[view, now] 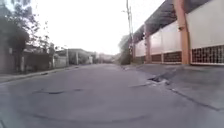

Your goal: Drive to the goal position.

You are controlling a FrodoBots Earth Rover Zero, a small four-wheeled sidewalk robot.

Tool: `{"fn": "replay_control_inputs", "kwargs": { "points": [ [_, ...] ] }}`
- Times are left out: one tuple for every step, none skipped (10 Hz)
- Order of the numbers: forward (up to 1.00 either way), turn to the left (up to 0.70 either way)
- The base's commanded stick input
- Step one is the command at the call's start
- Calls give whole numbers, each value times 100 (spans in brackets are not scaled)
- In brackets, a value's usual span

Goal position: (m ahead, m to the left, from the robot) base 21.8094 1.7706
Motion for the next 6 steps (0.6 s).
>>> {"fn": "replay_control_inputs", "kwargs": {
  "points": [
    [100, 0],
    [100, 0],
    [100, 0],
    [100, 0],
    [100, 0],
    [100, 0]
  ]
}}
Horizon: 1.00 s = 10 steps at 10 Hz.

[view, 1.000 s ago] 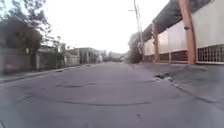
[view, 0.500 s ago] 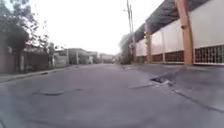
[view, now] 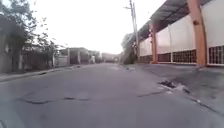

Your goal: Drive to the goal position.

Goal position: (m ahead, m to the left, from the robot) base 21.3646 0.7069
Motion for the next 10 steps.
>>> {"fn": "replay_control_inputs", "kwargs": {
  "points": [
    [100, 0],
    [100, 0],
    [100, 0],
    [100, 0],
    [100, 0],
    [100, 0],
    [100, 0],
    [100, 0],
    [100, 0],
    [100, 0]
  ]
}}
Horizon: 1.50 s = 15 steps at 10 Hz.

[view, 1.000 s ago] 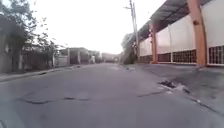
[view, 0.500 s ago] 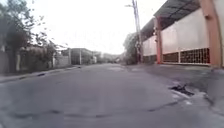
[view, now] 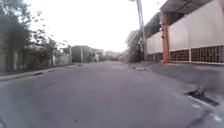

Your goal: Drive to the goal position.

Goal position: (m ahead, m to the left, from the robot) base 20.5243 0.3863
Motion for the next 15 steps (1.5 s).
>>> {"fn": "replay_control_inputs", "kwargs": {
  "points": [
    [100, 0],
    [100, 0],
    [100, 0],
    [100, 0],
    [100, 0],
    [100, -13],
    [100, -40],
    [100, -40],
    [100, -30],
    [100, 0],
    [100, 0],
    [100, 0],
    [100, 0],
    [100, 0],
    [100, 0]
  ]
}}
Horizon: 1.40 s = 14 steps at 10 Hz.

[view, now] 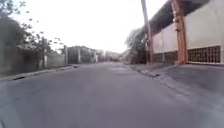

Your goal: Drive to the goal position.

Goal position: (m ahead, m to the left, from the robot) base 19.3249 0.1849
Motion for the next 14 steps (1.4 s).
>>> {"fn": "replay_control_inputs", "kwargs": {
  "points": [
    [100, 0],
    [100, 0],
    [100, 0],
    [100, 0],
    [100, 0],
    [100, 0],
    [100, 0],
    [100, 0],
    [100, 0],
    [100, -6],
    [100, -40],
    [100, -40],
    [100, -40],
    [100, -40]
  ]
}}
